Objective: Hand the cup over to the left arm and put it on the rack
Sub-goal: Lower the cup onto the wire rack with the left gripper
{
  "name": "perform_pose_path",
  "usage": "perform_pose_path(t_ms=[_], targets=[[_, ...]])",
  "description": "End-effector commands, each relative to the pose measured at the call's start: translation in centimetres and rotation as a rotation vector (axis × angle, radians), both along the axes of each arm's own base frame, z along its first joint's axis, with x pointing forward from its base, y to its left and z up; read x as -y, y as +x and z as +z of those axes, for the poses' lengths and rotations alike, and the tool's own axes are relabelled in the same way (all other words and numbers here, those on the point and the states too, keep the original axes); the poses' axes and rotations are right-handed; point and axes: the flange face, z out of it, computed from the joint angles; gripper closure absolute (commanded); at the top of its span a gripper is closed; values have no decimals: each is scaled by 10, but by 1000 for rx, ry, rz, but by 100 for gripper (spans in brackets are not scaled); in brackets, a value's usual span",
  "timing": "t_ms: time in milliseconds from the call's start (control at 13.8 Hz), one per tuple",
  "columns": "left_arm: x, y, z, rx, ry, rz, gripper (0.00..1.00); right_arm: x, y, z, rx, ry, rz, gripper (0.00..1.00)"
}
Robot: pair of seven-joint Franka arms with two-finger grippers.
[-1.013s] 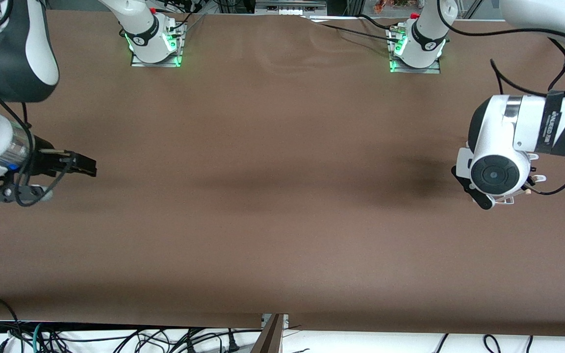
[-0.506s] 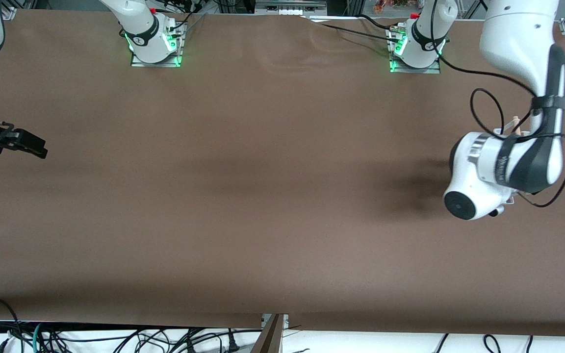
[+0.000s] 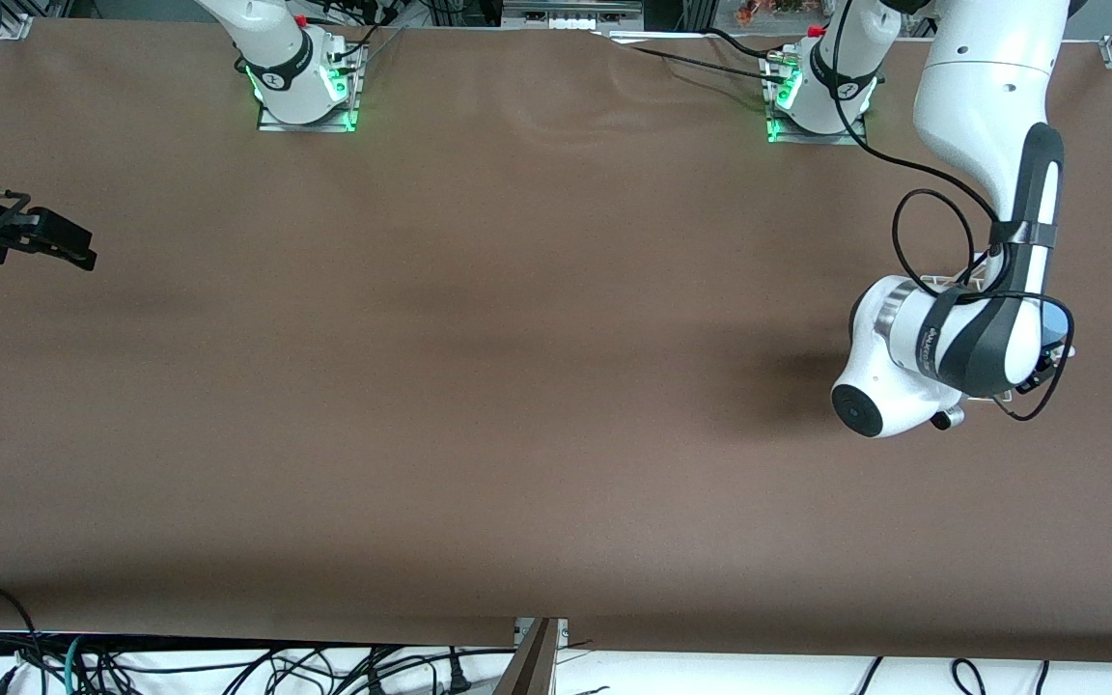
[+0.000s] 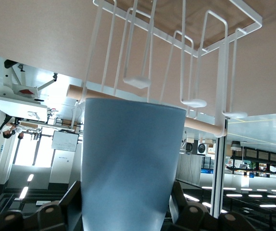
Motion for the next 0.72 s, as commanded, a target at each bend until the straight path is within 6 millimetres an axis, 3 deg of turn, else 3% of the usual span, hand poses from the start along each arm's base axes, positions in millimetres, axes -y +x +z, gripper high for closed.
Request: perform_pose_path(t_ms=[0, 362, 651], targets=[[2, 0, -4, -18, 37, -15, 88, 3, -13, 5, -10, -1, 28, 0], [-3, 1, -13, -13, 48, -14, 88, 2, -24, 17, -15, 11, 23, 0], [-4, 0, -24, 9, 67, -5, 88, 3, -23, 15, -15, 10, 34, 0]])
